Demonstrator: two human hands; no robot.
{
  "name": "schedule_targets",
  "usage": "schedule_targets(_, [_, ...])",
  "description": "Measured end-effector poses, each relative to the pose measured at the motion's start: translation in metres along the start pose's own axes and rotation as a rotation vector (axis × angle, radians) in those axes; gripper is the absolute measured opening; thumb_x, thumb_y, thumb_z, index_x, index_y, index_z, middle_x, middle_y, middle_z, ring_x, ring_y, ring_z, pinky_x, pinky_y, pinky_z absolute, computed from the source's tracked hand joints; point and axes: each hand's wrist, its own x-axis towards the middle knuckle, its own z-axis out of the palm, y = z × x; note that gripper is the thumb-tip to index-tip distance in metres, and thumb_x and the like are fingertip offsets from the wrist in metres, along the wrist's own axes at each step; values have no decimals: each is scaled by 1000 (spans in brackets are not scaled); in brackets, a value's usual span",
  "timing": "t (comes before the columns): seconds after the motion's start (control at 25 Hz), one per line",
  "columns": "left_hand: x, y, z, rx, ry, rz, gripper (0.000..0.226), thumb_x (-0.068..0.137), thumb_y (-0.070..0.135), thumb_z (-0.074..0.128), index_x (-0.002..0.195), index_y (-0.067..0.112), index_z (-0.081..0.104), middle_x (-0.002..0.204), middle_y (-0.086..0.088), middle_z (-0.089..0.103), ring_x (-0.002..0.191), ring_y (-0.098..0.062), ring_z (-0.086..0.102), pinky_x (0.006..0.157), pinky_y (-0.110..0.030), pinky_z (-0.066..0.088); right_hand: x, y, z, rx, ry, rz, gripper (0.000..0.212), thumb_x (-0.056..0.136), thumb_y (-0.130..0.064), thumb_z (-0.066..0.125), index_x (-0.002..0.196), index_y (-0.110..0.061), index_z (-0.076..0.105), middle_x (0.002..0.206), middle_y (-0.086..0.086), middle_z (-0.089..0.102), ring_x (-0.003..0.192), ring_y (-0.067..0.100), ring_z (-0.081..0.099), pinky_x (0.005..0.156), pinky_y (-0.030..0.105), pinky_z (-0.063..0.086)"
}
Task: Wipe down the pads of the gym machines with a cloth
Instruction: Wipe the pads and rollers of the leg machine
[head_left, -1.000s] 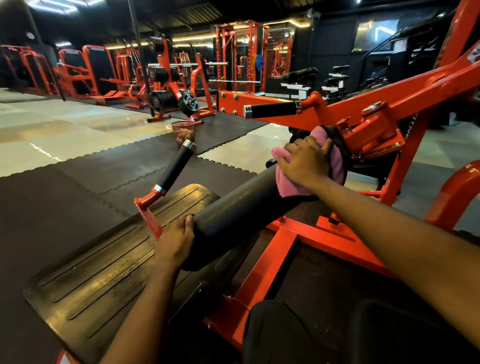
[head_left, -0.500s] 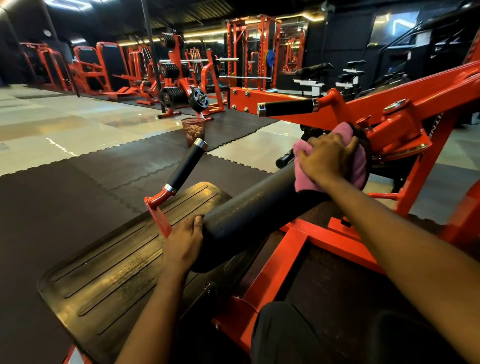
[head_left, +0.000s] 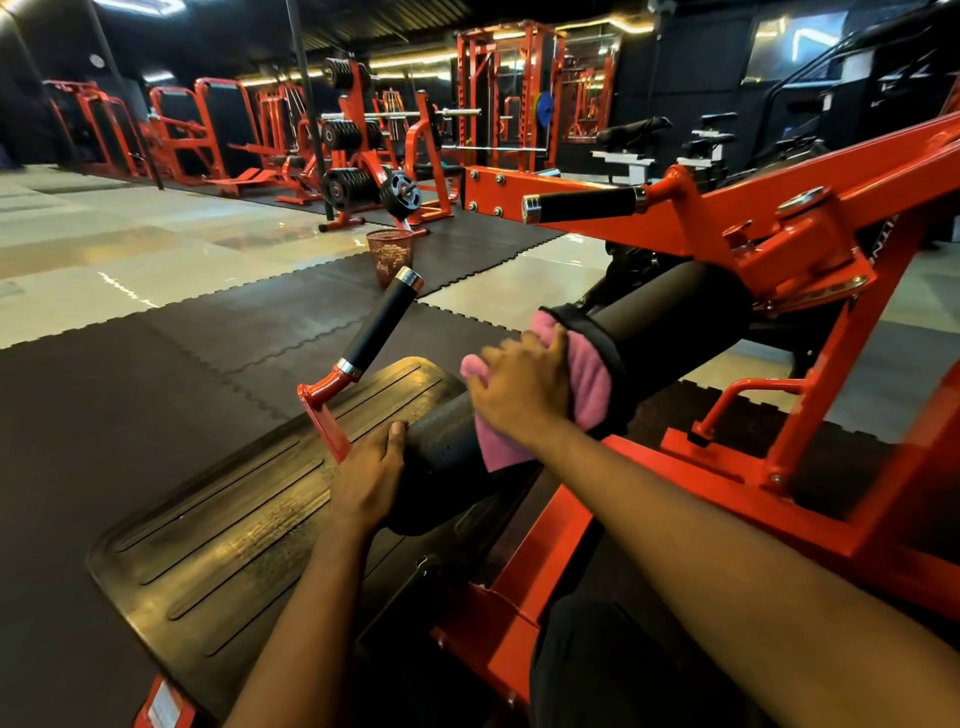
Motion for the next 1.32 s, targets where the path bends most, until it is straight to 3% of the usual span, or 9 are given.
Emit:
schedule_targets(0.16, [1,-6,-2,-183,37,-54,47,108,44,24,132,17,55,125,-5,55,116,-21,49,99,-40,39,-28,-57,11,67,-75,-101,42,96,-53,44,105,-24,73,107,3,72,109,25,59,115,57,19])
schedule_targets(0.32, [7,-5,-3,-281,133,-82,50,106,49,26,122,14,58,124,-13,61,116,-28,56,104,-48,43,-24,-50,-2,240,-165,-179,51,98,-59,40,121,-24,69,130,4,65,128,26,52,118,56,14])
schedule_targets(0.44, [10,31,11,-211,202,-17,44,108,43,28,125,14,57,123,-13,63,108,-22,56,97,-38,43,1,-11,-30,371,52,-77,45,97,-52,44,108,-21,74,117,5,71,115,25,60,106,42,29])
schedule_targets(0.56, [17,78,32,33,291,-58,43,103,44,40,135,17,50,135,-19,53,123,-33,50,102,-47,43,29,57,-45,278,140,135,24,95,-30,56,102,-19,76,105,9,73,107,28,61,102,39,33])
schedule_targets(0.64, [22,108,41,214,346,-174,47,100,44,42,138,19,48,150,-23,34,137,-41,33,112,-58,31,38,107,-43,217,100,197,20,94,-22,59,102,-17,76,107,12,73,109,31,60,104,39,32])
schedule_targets(0.72, [25,140,53,309,304,-123,51,97,55,38,137,26,51,158,-19,25,144,-42,22,115,-69,11,39,145,-34,193,125,137,21,95,-23,57,101,-15,76,107,12,73,111,32,60,104,40,31])
schedule_targets(0.88, [28,175,94,317,126,-79,84,83,82,34,146,26,39,150,-16,39,143,-43,23,105,-78,-6,34,158,-14,162,275,47,26,91,-30,48,92,-16,71,99,9,72,104,31,60,100,42,32])
schedule_targets(1.04, [23,143,86,248,283,-67,45,92,52,42,133,35,49,137,-4,53,134,-33,38,107,-80,0,33,154,-13,166,335,71,24,89,-28,50,87,-15,70,94,9,71,98,31,60,99,42,34])
schedule_targets(1.32, [-21,60,28,162,415,-188,41,95,27,50,136,28,47,137,-1,56,135,-27,40,112,-74,7,32,151,-11,188,378,83,26,88,-26,50,88,-12,72,96,11,73,100,32,61,101,42,33])
